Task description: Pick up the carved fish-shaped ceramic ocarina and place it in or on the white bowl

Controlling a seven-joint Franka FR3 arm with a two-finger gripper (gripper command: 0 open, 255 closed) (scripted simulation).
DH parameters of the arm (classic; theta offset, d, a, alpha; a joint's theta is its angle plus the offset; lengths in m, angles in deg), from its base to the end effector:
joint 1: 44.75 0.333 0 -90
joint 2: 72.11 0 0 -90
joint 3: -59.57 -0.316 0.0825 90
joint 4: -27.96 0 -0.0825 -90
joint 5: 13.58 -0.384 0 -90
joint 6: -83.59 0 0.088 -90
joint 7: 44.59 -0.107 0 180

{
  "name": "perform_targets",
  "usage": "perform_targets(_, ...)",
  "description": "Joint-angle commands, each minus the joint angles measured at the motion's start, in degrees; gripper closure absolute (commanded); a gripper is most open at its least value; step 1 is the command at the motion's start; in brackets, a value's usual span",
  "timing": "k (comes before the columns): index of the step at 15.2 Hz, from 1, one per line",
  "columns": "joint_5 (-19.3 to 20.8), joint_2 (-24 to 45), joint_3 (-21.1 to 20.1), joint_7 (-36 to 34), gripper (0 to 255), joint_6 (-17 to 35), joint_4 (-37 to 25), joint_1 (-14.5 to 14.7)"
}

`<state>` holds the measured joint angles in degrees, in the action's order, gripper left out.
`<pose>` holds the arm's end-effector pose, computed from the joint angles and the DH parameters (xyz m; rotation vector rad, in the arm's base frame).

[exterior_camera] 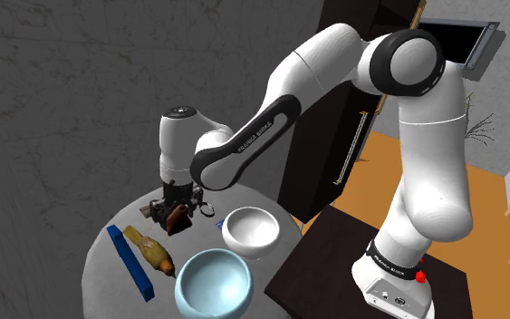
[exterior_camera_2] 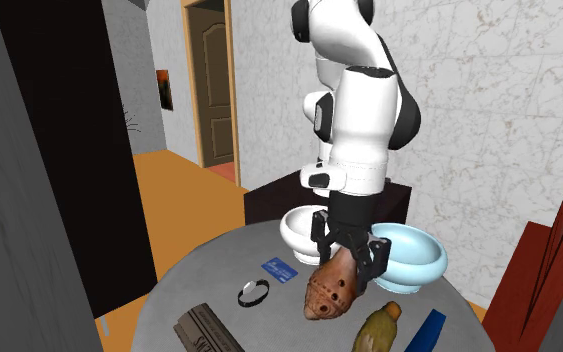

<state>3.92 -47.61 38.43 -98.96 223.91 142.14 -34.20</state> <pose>0.5276 0.3155 0.2645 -3.1137 0.3150 -0.1365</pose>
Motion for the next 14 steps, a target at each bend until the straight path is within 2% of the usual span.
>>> perform_targets(1,-0.69,-1.05,-0.44,0.47,255,-1.21,-0.25,-0.25)
perform_targets(14,-4.92,-7.29,-2.53,3.55,255,-9.04,-2.42,-1.75)
